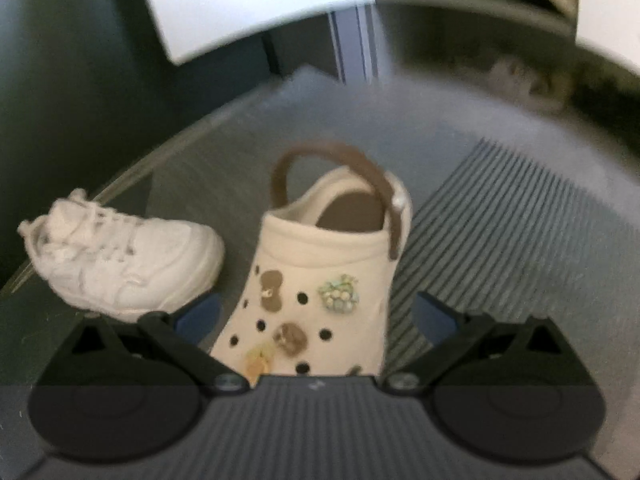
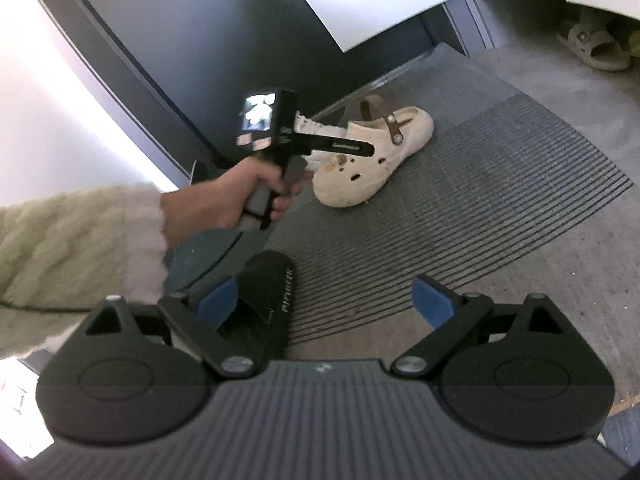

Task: Organize scattered shoes
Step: 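Lower the left gripper onto a cream clog and grasp its rim, then lift the cream clog with the left gripper and carry it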

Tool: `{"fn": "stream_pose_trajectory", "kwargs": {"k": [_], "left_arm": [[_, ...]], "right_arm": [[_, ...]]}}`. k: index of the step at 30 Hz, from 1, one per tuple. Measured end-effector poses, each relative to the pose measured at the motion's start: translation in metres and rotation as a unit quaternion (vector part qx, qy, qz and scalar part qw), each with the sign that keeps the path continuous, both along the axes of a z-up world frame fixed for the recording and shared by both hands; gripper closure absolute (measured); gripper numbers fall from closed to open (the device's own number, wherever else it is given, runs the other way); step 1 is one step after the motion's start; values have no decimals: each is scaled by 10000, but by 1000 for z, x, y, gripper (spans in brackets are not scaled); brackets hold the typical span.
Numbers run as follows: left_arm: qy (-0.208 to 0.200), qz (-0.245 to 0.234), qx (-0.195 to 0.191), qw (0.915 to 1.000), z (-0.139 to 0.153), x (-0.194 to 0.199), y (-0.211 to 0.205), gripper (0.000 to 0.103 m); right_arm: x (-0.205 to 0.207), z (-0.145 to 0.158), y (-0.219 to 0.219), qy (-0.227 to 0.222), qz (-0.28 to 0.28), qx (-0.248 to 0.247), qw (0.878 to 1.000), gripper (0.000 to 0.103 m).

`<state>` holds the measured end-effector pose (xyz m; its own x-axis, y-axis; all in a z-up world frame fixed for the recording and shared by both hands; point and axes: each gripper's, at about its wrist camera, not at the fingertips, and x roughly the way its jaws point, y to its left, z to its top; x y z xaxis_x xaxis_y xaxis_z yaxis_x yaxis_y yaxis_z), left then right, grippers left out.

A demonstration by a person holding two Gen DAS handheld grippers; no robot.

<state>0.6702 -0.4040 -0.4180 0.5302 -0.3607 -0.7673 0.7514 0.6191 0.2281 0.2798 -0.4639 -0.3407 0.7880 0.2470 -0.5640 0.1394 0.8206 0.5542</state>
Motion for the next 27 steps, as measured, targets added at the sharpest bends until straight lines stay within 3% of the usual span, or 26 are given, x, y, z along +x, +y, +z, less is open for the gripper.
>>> {"fn": "stream_pose_trajectory", "kwargs": {"k": [6,11,17,21,27], "left_arm": [[314,31,206,9993,-29,27,-25,0],[184,115,119,9997,-34,22,-25,0],[246,542,110,9982,-25,12,-15,6],[274,316,209,9989,-13,-9,1,7],[560,356,94,9978,15,-65,42,10]], "right_arm": [[-5,-10,-29,248,-65,-28,9997,7],[1,-18,-47,347,-277,3,9990,7],[3,-18,-47,315,-467,-151,9983,7],[2,-20,-42,342,-694,-210,9968,7],[-22,-13,-12,399,-1048,-65,9937,7]]}}
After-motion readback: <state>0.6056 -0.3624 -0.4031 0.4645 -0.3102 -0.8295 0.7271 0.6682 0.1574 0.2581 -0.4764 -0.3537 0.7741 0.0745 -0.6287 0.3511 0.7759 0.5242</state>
